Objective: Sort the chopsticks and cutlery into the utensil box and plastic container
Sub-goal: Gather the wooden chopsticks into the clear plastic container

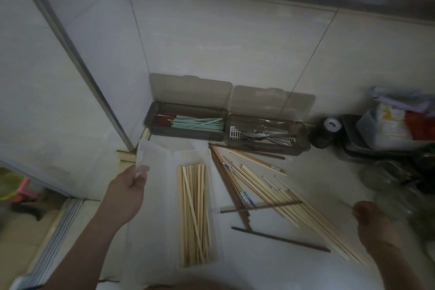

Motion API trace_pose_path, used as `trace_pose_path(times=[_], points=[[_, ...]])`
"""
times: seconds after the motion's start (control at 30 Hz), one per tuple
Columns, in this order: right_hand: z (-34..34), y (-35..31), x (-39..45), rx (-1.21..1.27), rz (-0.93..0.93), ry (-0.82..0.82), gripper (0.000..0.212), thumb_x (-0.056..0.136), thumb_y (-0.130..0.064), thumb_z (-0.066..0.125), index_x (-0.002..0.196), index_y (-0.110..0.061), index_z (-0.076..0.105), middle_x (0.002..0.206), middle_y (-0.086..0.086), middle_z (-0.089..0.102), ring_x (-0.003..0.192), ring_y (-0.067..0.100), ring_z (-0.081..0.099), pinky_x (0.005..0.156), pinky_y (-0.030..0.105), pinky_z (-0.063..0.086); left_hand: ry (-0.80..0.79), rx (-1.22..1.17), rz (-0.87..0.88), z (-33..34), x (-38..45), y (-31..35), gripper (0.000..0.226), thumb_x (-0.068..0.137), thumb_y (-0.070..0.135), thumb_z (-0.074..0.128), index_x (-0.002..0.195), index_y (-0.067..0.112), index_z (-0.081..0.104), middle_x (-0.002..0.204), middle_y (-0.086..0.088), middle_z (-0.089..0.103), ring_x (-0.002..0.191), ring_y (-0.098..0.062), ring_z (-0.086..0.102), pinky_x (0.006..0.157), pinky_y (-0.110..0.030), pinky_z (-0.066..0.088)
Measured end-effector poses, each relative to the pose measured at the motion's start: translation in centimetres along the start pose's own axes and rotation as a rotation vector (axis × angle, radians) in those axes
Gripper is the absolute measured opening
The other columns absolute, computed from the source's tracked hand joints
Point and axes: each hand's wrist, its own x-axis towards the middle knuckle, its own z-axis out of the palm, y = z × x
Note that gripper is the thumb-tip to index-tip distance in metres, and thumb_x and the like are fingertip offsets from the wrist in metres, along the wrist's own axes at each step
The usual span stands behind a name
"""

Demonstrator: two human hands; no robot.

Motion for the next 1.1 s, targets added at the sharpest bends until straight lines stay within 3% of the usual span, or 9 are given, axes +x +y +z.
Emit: trace_pose_path(times=[0.17, 0.27, 0.37, 0.5, 0.63, 0.73, 0.83, 0.97, 1.1], points=[[0.2, -3.9, -2.1, 0.389, -0.083, 0.056, 0.030, 0.094, -0.010, 0.050, 0.099, -0.040, 0.048, 0.082, -0.008, 0.068, 0.076, 0.023, 0.067, 0.067, 0.035, 0.050, 0.001, -0.008, -0.008, 0.0, 0.0, 0.1, 0.027, 0.101, 0.021, 0.043, 0.119, 0.018, 0.063, 0.108, -0.020, 0.066, 0.101, -0.037, 0.061, 0.089, -0.044, 0.048], [0.4, -9.6, -7.2, 0.693, -0.388, -0.059, 0.063, 0.090, 0.010, 0.045, 0.122, -0.044, 0.039, 0.100, -0.010, 0.065, 0.063, 0.017, 0.069, 0.058, 0.030, 0.057, -0.006, -0.008, -0.013, -0.1, 0.0, 0.1, 0.028, 0.102, 0.022, 0.042, 0.121, 0.018, 0.062, 0.110, -0.020, 0.066, 0.103, -0.037, 0.061, 0.092, -0.046, 0.048], [0.4, -15.8, -12.6, 0.765, -0.730, -0.137, 0.047, 0.091, 0.003, 0.049, 0.106, -0.041, 0.051, 0.098, -0.015, 0.059, 0.063, 0.008, 0.069, 0.054, 0.027, 0.055, -0.009, 0.010, -0.006, -0.1, 0.0, 0.2, 0.029, 0.102, 0.022, 0.041, 0.122, 0.018, 0.062, 0.110, -0.018, 0.065, 0.103, -0.035, 0.060, 0.092, -0.045, 0.048], [2.8, -19.9, -16.0, 0.506, -1.091, -0.186, 0.015, 0.091, -0.026, 0.054, 0.105, -0.031, 0.056, 0.092, -0.014, 0.065, 0.083, 0.002, 0.064, 0.073, 0.032, 0.056, -0.010, 0.005, 0.002, -0.1, 0.0, 0.2, 0.028, 0.102, 0.023, 0.041, 0.121, 0.018, 0.062, 0.110, -0.018, 0.065, 0.102, -0.035, 0.060, 0.092, -0.045, 0.049], [6.1, -21.3, -16.6, -0.051, -1.254, -0.144, 0.033, 0.086, -0.050, 0.046, 0.109, -0.031, 0.059, 0.098, -0.015, 0.070, 0.121, 0.013, 0.055, 0.108, 0.057, 0.024, -0.015, -0.011, 0.003, -0.1, 0.1, 0.2, 0.027, 0.101, 0.021, 0.043, 0.119, 0.017, 0.062, 0.109, -0.019, 0.066, 0.100, -0.035, 0.062, 0.089, -0.043, 0.049], [7.0, -22.7, -16.9, -0.379, -1.283, -0.273, 0.052, 0.088, -0.053, 0.037, 0.124, -0.020, 0.056, 0.116, -0.002, 0.067, 0.140, 0.023, 0.034, 0.106, 0.066, -0.011, -0.017, -0.031, -0.007, -0.1, 0.1, 0.1, 0.027, 0.101, 0.022, 0.043, 0.120, 0.018, 0.063, 0.110, -0.021, 0.066, 0.102, -0.037, 0.062, 0.090, -0.043, 0.049], [7.3, -23.7, -17.4, -0.668, -1.270, -0.456, 0.062, 0.094, -0.055, 0.037, 0.143, -0.017, 0.036, 0.144, 0.005, 0.046, 0.147, 0.028, 0.000, 0.096, 0.071, -0.026, -0.011, -0.046, 0.001, -0.1, 0.1, 0.1, 0.025, 0.101, 0.021, 0.044, 0.117, 0.019, 0.063, 0.108, -0.021, 0.067, 0.100, -0.037, 0.062, 0.089, -0.043, 0.048], [8.2, -23.9, -17.7, -0.772, -1.325, -0.498, 0.058, 0.094, -0.057, 0.038, 0.141, -0.024, 0.039, 0.148, 0.005, 0.040, 0.146, 0.033, 0.003, 0.086, 0.071, -0.034, 0.000, -0.051, 0.004, 0.0, 0.1, 0.1, 0.026, 0.101, 0.020, 0.044, 0.118, 0.017, 0.064, 0.110, -0.020, 0.067, 0.102, -0.036, 0.062, 0.091, -0.044, 0.048], [7.6, -22.9, -17.4, -0.601, -1.348, -0.455, 0.049, 0.090, -0.052, 0.048, 0.130, -0.024, 0.052, 0.136, 0.004, 0.054, 0.143, 0.033, 0.022, 0.095, 0.073, -0.023, 0.000, -0.061, 0.004, 0.1, 0.0, 0.0, 0.025, 0.101, 0.020, 0.045, 0.118, 0.017, 0.064, 0.110, -0.022, 0.066, 0.103, -0.039, 0.061, 0.091, -0.047, 0.048]])
